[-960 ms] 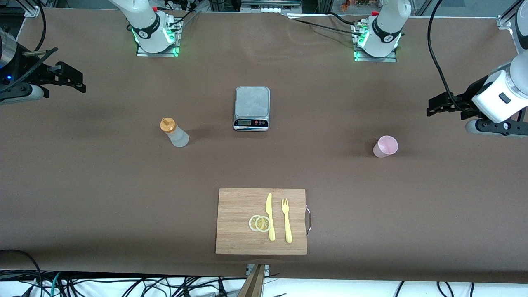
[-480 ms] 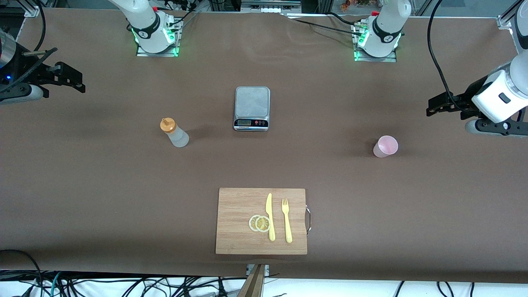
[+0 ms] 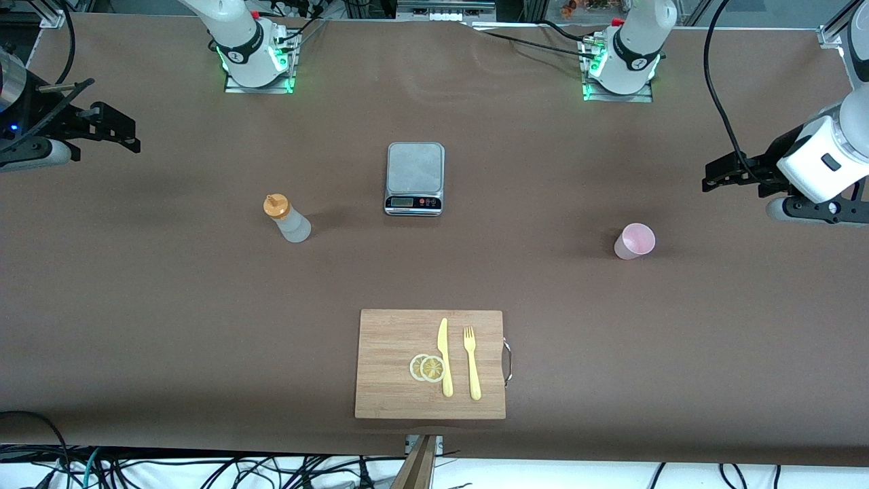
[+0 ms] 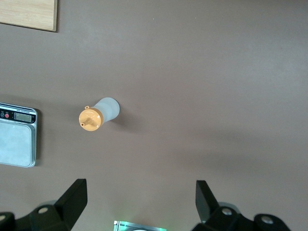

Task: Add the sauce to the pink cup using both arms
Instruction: 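Move the left gripper to the pink cup and grasp it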

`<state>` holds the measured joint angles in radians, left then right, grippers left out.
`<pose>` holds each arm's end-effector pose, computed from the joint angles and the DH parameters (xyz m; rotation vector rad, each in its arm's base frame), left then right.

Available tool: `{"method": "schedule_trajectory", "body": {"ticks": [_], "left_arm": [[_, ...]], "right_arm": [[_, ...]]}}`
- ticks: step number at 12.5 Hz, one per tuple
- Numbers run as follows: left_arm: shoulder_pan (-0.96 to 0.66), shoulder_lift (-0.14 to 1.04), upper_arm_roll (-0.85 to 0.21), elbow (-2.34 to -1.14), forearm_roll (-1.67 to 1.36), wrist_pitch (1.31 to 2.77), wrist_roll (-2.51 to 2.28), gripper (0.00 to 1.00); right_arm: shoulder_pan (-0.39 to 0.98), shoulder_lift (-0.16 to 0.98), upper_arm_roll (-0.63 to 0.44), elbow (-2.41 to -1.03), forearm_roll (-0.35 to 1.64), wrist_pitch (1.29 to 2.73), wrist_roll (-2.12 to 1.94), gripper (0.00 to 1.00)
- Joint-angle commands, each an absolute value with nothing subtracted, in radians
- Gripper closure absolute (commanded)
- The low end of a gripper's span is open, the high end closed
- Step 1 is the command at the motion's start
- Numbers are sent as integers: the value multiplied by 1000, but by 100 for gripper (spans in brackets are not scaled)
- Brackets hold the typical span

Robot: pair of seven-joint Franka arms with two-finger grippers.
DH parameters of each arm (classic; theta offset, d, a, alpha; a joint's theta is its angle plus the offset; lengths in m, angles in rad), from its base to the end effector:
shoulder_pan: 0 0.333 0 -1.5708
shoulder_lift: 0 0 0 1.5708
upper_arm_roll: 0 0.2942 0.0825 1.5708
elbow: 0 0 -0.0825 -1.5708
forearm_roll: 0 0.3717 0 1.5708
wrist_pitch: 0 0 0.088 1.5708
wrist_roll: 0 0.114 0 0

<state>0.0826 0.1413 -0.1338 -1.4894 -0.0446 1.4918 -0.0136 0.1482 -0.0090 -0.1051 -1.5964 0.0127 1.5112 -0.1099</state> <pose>0.5694 -0.0298 0.5486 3.0746 -0.0585 -0.2150 0.5314 0.0242 0.5839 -3.1140 -0.2392 0.1183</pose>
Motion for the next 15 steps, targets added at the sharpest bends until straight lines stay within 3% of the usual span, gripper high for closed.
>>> {"method": "schedule_trajectory", "body": {"ticks": [1, 10, 15], "left_arm": [[97, 163, -138, -1457, -40, 1480, -18, 0], [100, 228, -140, -1457, -40, 1505, -3, 0], [98, 330, -138, -1549, -32, 1662, -3, 0]], "right_arm": [[149, -18, -103, -1594, 3, 1499, -94, 0], [150, -18, -103, -1594, 3, 1499, -92, 0], [149, -18, -103, -1594, 3, 1496, -92, 0]]}}
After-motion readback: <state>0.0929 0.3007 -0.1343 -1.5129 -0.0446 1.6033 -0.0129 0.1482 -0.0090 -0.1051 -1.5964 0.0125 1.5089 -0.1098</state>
